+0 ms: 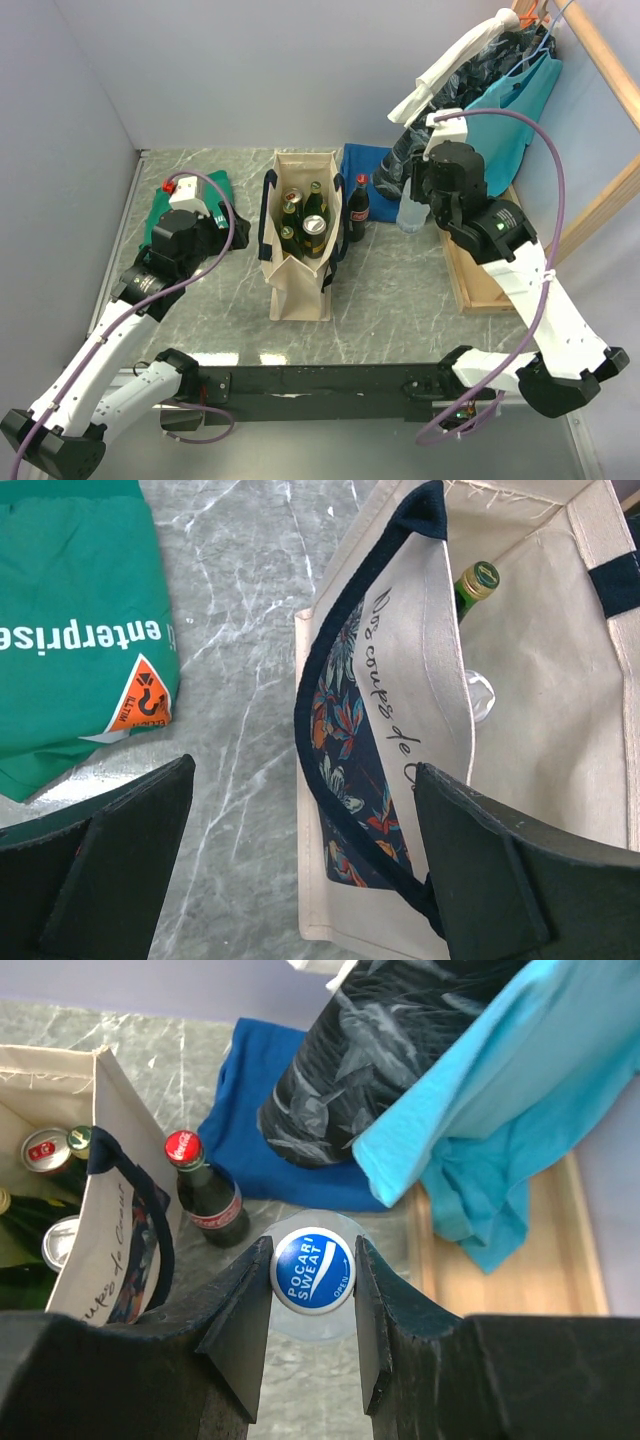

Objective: Take the beverage out of the canvas bag
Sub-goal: Place the drink at the center of the board.

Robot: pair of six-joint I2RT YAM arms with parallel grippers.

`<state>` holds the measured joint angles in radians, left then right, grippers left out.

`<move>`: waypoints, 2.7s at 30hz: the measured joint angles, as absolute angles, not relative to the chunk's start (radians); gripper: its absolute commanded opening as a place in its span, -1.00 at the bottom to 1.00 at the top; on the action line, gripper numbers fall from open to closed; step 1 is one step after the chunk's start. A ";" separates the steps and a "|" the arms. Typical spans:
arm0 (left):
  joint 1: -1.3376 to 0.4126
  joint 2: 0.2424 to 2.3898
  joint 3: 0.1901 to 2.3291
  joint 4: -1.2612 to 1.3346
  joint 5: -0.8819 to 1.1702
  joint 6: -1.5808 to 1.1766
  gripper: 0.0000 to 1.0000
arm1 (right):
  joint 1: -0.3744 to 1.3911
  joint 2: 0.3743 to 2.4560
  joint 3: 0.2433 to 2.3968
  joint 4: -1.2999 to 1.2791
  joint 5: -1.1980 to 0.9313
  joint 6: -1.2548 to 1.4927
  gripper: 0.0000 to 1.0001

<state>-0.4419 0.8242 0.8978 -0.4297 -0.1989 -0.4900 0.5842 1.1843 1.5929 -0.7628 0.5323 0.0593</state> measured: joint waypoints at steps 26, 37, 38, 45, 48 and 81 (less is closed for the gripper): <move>-0.442 0.757 0.871 -0.431 -0.208 -0.491 0.93 | 0.473 1.333 1.269 -0.369 0.400 0.137 -1.00; -0.442 0.771 0.871 -0.430 -0.208 -0.491 0.93 | 0.472 1.423 1.249 -0.299 0.401 0.133 -1.00; -0.442 0.772 0.871 -0.431 -0.208 -0.491 0.93 | 0.472 1.426 1.249 -0.292 0.402 0.133 -1.00; -0.435 0.785 0.871 -0.430 -0.208 -0.491 0.93 | 0.472 1.450 1.248 -0.254 0.403 0.133 -1.00; -0.431 0.786 0.871 -0.430 -0.208 -0.491 0.93 | 0.472 1.467 1.248 -0.246 0.406 0.132 -1.00; -0.410 0.790 0.871 -0.430 -0.208 -0.491 0.93 | 0.471 1.522 1.221 -0.198 0.406 0.141 -1.00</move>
<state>-0.4099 0.7898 0.8711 -0.4305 -0.2077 -0.4911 0.4706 1.5215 1.2205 -0.1978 0.4061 0.1413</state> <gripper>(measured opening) 0.966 0.408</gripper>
